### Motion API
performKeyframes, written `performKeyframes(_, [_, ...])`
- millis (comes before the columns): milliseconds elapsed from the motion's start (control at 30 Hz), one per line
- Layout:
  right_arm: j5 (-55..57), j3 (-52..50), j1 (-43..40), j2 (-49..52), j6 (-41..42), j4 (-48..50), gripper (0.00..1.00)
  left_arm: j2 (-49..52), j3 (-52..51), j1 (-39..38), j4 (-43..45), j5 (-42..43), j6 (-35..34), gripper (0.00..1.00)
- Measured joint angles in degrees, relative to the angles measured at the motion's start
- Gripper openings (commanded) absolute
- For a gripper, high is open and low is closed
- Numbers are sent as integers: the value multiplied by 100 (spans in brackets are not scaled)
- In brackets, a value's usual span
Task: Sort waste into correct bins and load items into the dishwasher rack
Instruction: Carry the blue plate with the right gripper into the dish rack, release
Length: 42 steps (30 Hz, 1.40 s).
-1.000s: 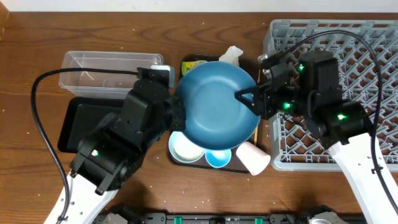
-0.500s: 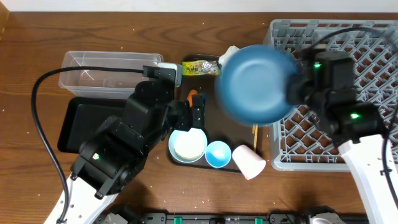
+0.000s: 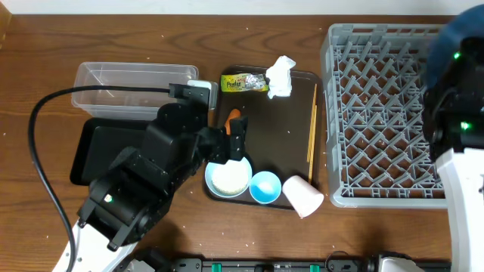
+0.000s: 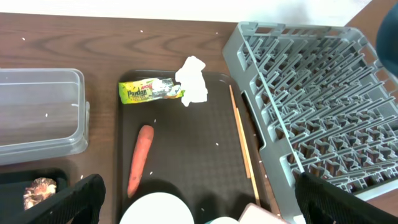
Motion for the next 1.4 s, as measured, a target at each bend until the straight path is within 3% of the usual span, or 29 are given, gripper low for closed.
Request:
performKeyframes(367, [-496,0,-251,1488,-3853,719,1,-197,0,0,-164,2,0,98])
performKeyframes(567, [-538,0,-190,1727,-4450,769,1,-208,0,0,-210,136,0,98])
performKeyframes(600, [-542,0,-173,1729,-4494,776,5,-208,0,-2,-214,157,0,98])
performKeyframes(667, [-546,0,-103,1751,-4533,761,37,-208,0,0,-219,195,0,98])
performKeyframes(767, [-588,0,2,1816,-4605,671,57,-208,0,0,-229,203,0,98])
performKeyframes(833, [-612,-2,109,1864,-4616,649,80,-208,0,-2,-232,219,0,98])
performKeyframes(900, [-634,0,212,1880,-4553,645,90,-208,0,-2,-236,225,0,98])
performKeyframes(1033, [-671,0,291,1882,-4317,651,99,-208,0,0,-234,260,2,98])
performKeyframes(1400, [-999,0,614,1875,-3036,684,99,-208,0,-2,-234,282,0,98])
